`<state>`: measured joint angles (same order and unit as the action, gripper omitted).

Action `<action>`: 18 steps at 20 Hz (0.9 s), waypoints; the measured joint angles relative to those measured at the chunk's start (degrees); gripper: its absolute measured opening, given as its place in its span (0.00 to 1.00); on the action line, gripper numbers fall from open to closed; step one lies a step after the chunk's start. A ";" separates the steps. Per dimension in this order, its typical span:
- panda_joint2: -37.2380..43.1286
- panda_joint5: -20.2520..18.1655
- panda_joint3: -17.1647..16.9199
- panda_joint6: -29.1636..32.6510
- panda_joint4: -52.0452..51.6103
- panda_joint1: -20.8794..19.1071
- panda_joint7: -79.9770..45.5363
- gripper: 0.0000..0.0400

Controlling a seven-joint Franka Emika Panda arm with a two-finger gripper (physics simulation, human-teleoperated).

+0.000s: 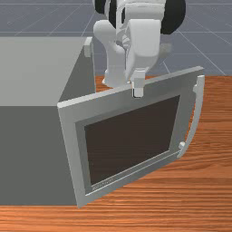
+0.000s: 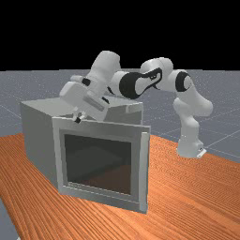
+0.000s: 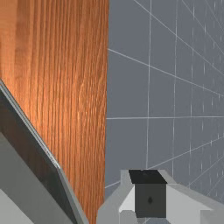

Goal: Close the microwave

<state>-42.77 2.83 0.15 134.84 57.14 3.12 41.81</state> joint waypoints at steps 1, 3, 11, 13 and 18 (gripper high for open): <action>-0.27 -0.04 0.03 -0.55 -0.51 -0.03 0.04 0.00; -0.27 -0.10 0.07 -0.54 -0.55 -0.05 0.06 0.00; 16.44 -1.02 1.30 11.11 26.53 -0.99 2.36 0.00; 20.71 -1.94 1.92 13.18 32.77 -1.48 4.00 0.00; 21.52 9.66 -4.68 8.46 30.63 7.25 -19.16 0.00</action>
<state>-21.26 12.48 -4.53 143.30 87.77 10.37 22.65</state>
